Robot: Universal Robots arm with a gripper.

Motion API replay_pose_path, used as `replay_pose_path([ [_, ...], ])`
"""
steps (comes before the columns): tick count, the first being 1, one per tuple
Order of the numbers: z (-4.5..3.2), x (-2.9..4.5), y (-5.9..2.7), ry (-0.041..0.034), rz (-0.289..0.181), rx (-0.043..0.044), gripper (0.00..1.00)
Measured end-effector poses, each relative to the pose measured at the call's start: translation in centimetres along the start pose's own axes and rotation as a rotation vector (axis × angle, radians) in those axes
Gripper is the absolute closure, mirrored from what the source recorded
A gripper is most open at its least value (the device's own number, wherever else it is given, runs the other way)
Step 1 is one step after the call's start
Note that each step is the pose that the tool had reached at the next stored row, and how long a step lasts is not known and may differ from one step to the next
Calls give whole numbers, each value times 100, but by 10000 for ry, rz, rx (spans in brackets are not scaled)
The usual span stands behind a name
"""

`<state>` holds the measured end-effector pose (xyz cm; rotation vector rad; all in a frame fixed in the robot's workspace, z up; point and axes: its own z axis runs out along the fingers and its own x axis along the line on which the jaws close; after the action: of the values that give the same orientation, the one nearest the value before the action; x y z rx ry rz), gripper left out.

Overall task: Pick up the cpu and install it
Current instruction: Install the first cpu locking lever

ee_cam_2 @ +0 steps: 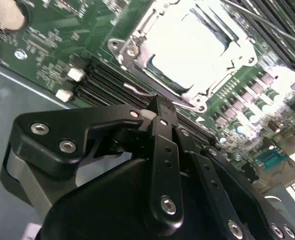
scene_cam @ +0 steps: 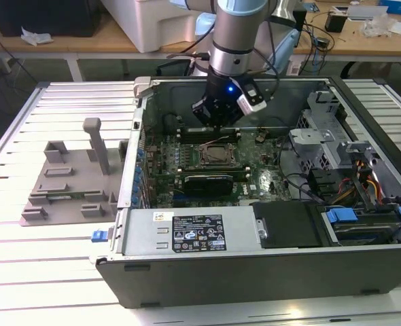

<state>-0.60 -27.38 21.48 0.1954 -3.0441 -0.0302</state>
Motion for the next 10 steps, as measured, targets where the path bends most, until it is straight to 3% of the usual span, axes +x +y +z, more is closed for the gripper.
replay_pose_path([
  [5,69,-129,-17,83,0,-12,89],
  [10,90,-155,-34,100,0,-11,89],
])
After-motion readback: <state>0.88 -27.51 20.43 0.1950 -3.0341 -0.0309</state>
